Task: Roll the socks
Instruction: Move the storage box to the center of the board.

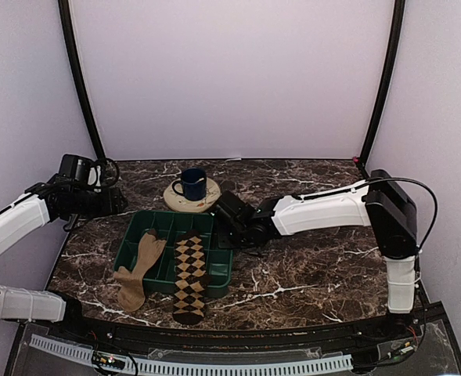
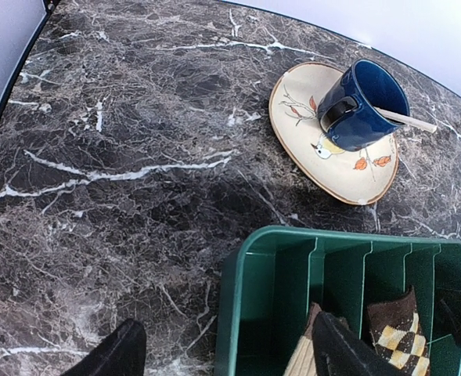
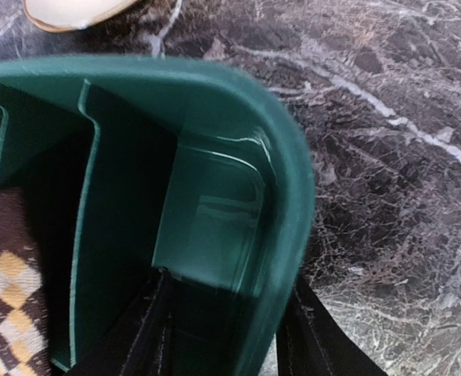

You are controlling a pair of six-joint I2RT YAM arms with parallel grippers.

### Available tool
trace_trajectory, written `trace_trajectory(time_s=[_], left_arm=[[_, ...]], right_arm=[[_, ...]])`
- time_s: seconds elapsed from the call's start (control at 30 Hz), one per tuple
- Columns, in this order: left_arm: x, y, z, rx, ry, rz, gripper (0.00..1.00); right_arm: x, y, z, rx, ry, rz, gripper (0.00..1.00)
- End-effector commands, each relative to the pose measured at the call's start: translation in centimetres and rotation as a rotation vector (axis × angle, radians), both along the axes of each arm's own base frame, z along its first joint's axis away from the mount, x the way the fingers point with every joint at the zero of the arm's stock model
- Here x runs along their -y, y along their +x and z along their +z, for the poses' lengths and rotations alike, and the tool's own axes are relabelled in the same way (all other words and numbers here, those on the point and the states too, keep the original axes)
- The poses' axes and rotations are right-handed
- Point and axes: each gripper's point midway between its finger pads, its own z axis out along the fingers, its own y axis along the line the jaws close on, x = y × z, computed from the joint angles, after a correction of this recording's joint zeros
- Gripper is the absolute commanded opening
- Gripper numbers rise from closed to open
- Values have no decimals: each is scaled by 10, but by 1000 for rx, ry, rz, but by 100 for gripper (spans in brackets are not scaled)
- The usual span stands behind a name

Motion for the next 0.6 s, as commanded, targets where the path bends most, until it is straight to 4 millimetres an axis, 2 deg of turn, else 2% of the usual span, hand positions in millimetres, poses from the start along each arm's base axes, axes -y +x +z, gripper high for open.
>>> trace_trajectory(time_s=[0.0,0.3,0.57], left_arm=[[4,-1,10,20,-14,-12,75],[2,-1,16,38,1,-6,75],[5,-2,16,38,-5,-20,75]], right_arm=[[-11,-3,-12,-45,2,1,36],[6,-4,-30,-79,-51,-58,14],[45,6,-19,-56,-80,-163,10]])
